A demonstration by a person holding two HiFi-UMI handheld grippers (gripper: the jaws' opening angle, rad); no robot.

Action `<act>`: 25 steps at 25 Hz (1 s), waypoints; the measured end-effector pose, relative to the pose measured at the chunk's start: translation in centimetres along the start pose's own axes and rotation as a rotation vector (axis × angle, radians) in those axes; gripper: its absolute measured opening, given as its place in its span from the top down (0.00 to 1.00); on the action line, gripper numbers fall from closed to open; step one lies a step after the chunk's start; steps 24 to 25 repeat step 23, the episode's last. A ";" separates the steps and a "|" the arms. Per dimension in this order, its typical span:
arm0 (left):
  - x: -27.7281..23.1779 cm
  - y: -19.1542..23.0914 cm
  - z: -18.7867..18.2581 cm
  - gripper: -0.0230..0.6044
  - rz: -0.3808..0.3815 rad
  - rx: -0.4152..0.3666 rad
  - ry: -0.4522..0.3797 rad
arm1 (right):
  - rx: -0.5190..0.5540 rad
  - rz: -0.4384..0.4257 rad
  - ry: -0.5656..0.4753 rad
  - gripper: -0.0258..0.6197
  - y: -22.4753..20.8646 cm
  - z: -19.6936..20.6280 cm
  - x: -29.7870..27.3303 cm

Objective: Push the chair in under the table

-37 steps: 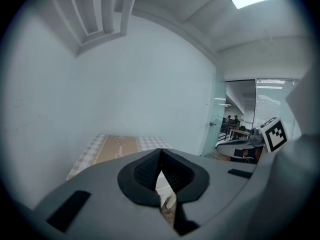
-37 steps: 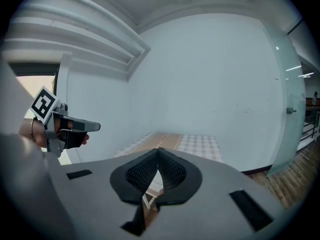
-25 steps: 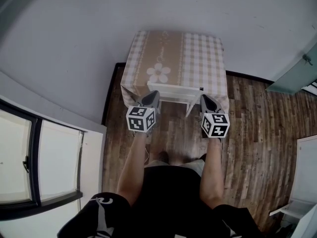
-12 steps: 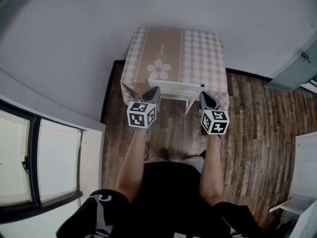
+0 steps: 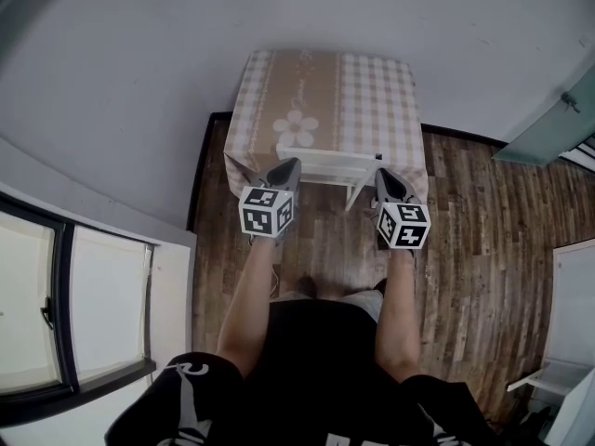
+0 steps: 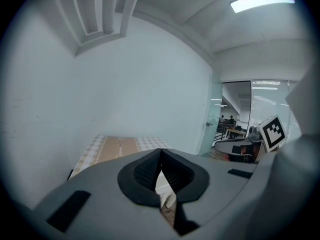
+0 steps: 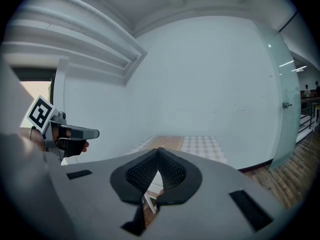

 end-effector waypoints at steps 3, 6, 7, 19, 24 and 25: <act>-0.1 -0.1 -0.1 0.92 0.007 -0.005 -0.002 | 0.005 0.000 0.006 0.94 0.0 -0.1 -0.1; -0.3 -0.2 -0.2 0.92 0.012 -0.008 -0.003 | 0.012 -0.002 0.012 0.94 -0.1 -0.3 -0.3; -0.3 -0.2 -0.3 0.92 0.013 -0.007 -0.005 | 0.013 -0.001 0.012 0.94 -0.1 -0.3 -0.3; -0.3 -0.6 -0.7 0.92 0.023 0.013 -0.005 | 0.016 -0.006 0.021 0.94 -0.2 -0.3 -0.2; -0.2 -0.7 -0.6 0.92 0.019 0.009 -0.007 | 0.014 -0.007 0.023 0.94 -0.1 0.2 0.0; -0.2 -0.7 -0.6 0.92 0.019 0.009 -0.007 | 0.014 -0.007 0.023 0.94 -0.1 0.2 0.0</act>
Point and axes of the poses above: the fingertips, and each gripper's own axes: x backward along the fingers, y to its left, z out of its underside, the point moved 1 cm from there along x, backward along the fingers, and after that the axes turned 15 degrees about -z, right-handed, at the moved point
